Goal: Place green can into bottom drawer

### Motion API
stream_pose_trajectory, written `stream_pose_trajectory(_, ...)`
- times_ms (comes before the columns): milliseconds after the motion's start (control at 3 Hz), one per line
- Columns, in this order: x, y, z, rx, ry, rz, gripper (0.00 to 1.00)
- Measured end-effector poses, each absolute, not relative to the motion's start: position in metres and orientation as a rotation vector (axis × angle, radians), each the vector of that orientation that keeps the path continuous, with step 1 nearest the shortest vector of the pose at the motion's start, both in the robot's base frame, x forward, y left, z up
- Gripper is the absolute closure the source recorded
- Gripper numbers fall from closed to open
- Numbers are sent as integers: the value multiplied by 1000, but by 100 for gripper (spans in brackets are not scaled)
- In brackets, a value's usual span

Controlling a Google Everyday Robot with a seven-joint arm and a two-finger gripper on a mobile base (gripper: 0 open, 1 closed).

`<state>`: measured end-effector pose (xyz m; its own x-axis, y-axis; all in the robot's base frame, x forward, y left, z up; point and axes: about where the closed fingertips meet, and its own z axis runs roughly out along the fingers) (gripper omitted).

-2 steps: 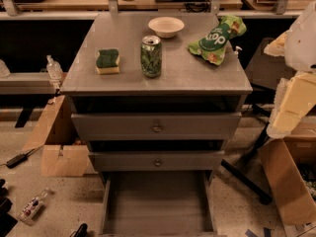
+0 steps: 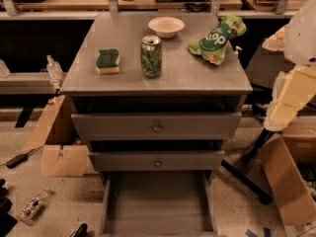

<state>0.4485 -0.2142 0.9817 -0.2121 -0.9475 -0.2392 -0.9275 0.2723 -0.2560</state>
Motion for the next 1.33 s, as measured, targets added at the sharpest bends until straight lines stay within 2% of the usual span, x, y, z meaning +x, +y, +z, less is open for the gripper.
stream_pose_trajectory(333,488,-201,989,-1648,2119,-23,0)
stream_pose_trajectory(667,584,-169,1006,-1419,1820,199,0)
stream_pose_trajectory(1333,649,-102,1041,-1102,1435,469,0)
